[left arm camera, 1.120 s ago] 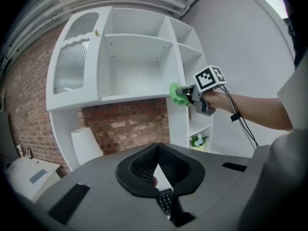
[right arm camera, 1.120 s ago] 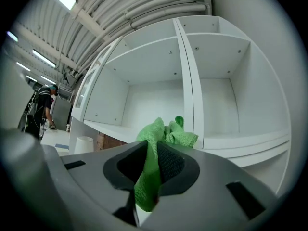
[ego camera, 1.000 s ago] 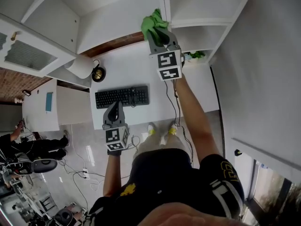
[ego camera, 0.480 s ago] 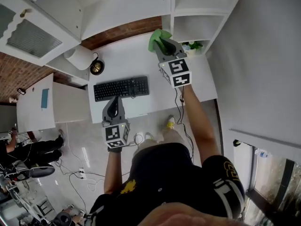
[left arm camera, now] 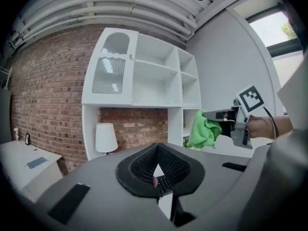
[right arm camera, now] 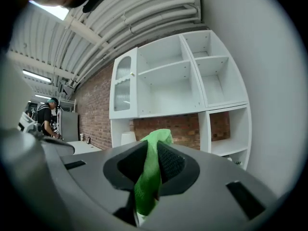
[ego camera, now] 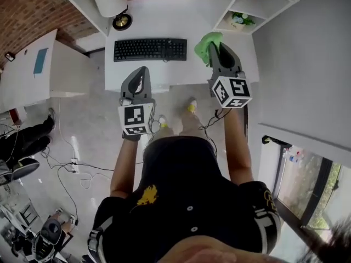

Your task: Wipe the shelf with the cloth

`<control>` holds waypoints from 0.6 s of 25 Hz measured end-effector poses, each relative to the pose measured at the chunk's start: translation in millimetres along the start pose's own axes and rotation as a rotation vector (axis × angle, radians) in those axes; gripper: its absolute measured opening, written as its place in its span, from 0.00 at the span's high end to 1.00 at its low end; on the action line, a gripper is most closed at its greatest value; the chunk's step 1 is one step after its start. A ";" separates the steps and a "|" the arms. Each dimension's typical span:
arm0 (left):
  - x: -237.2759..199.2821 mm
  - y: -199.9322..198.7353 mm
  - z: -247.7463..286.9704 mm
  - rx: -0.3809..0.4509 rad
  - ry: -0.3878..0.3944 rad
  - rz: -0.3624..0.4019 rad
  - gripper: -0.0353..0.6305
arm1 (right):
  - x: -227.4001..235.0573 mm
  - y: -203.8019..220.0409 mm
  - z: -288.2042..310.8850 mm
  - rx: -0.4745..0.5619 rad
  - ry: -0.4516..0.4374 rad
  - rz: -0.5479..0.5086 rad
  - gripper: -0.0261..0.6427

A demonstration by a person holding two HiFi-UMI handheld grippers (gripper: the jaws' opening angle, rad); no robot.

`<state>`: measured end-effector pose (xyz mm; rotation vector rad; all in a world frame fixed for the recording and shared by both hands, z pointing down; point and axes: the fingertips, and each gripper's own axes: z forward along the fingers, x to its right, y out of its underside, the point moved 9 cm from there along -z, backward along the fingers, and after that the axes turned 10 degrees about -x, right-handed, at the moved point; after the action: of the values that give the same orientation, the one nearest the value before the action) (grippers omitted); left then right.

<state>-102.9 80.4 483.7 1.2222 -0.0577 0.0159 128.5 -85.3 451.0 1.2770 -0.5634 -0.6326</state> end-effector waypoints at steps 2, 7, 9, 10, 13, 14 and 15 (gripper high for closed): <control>-4.6 5.5 -14.6 0.021 0.025 -0.004 0.92 | -23.1 16.1 -24.2 -0.002 0.037 -0.009 0.87; -11.7 10.0 -41.0 0.056 0.071 -0.004 0.92 | -58.6 34.0 -60.7 -0.021 0.104 -0.024 0.87; -7.7 11.7 -48.4 0.063 0.081 -0.011 0.92 | -64.7 35.6 -74.0 -0.016 0.117 -0.037 0.87; -3.2 12.4 -52.2 0.067 0.084 -0.013 0.92 | -66.1 36.0 -81.7 -0.008 0.119 -0.042 0.87; 15.2 13.8 -66.0 0.076 0.085 -0.007 0.92 | -67.3 37.6 -105.4 0.017 0.116 -0.054 0.87; 21.9 14.5 -71.8 0.077 0.083 -0.004 0.92 | -67.7 38.9 -113.1 0.024 0.113 -0.056 0.87; 29.1 15.5 -77.9 0.078 0.081 -0.003 0.92 | -68.1 40.6 -121.2 0.029 0.109 -0.057 0.87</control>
<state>-71.8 158.4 473.3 1.2979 0.0150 0.0657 169.8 53.0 463.8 1.3503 -0.4486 -0.6000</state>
